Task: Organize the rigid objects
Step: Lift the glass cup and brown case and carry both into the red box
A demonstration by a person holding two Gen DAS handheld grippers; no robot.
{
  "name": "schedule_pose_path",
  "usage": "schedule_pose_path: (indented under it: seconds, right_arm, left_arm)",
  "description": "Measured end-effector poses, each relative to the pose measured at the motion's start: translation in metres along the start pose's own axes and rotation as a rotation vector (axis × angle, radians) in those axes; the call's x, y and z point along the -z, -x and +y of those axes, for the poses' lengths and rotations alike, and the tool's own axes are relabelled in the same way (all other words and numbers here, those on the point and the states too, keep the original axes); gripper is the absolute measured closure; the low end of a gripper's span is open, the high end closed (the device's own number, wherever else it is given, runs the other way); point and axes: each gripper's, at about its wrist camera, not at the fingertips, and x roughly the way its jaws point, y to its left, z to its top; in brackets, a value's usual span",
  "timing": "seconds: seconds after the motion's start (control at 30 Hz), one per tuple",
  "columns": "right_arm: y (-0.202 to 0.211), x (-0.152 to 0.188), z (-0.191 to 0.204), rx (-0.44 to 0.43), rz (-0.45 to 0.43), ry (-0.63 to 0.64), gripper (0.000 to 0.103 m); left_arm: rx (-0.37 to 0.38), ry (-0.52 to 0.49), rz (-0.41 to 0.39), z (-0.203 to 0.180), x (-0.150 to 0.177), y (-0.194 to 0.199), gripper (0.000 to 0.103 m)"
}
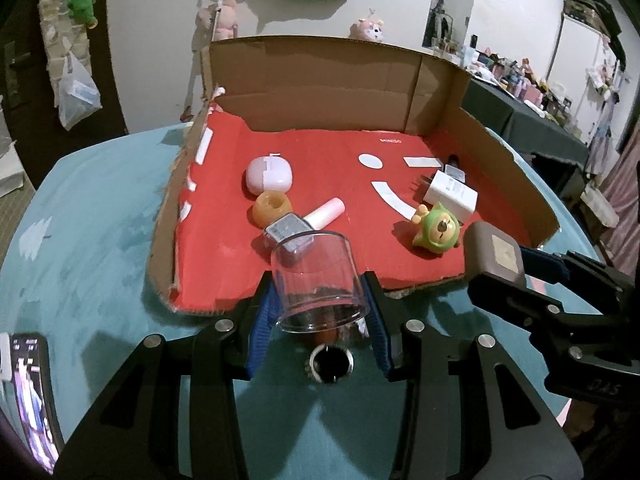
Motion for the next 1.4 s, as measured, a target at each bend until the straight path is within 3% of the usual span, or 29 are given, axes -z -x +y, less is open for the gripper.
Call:
schedule_pose_path:
  seconds: [0.37, 0.57, 0.7, 0.8, 0.97, 1.03, 1.13, 1.27, 1.4]
  right_arm:
    - [-0.035, -0.025, -0.02, -0.061, 0.13, -0.047, 0.04]
    - [-0.057, -0.028, -0.029, -0.097, 0.215, -0.085, 0.04]
    - [-0.057, -0.032, -0.027, -0.11, 0.219, -0.076, 0.04]
    - [-0.061, -0.032, -0.03, -0.175, 0.27, -0.112, 0.04]
    - [-0.074, -0.028, -0.037, -0.145, 0.309, -0.128, 0.04]
    - [-0.075, -0.029, -0.034, -0.081, 0.289, -0.095, 0.04]
    - [-0.074, -0.03, -0.035, -0.022, 0.269, -0.064, 0.04]
    - [-0.075, -0.029, -0.032, 0.026, 0.253, -0.022, 0.04]
    - [-0.078, -0.024, -0.029, -0.006, 0.288, -0.009, 0.04]
  left_arm:
    - [0.106, -0.02, 0.133, 0.003, -0.02, -0.039, 0.063]
    - [0.124, -0.025, 0.198, 0.007, -0.022, -0.06, 0.063]
    - [0.149, -0.014, 0.234, 0.009, -0.022, -0.072, 0.063]
    - [0.149, -0.023, 0.237, 0.009, -0.023, -0.073, 0.063]
    - [0.144, -0.027, 0.239, 0.009, -0.026, -0.078, 0.063]
    - [0.144, -0.021, 0.238, 0.011, -0.028, -0.08, 0.063]
    - [0.083, -0.04, 0.22, 0.01, -0.031, -0.083, 0.063]
    - [0.057, -0.052, 0.204, 0.008, -0.035, -0.088, 0.063]
    - [0.032, -0.055, 0.19, 0.006, -0.04, -0.093, 0.063]
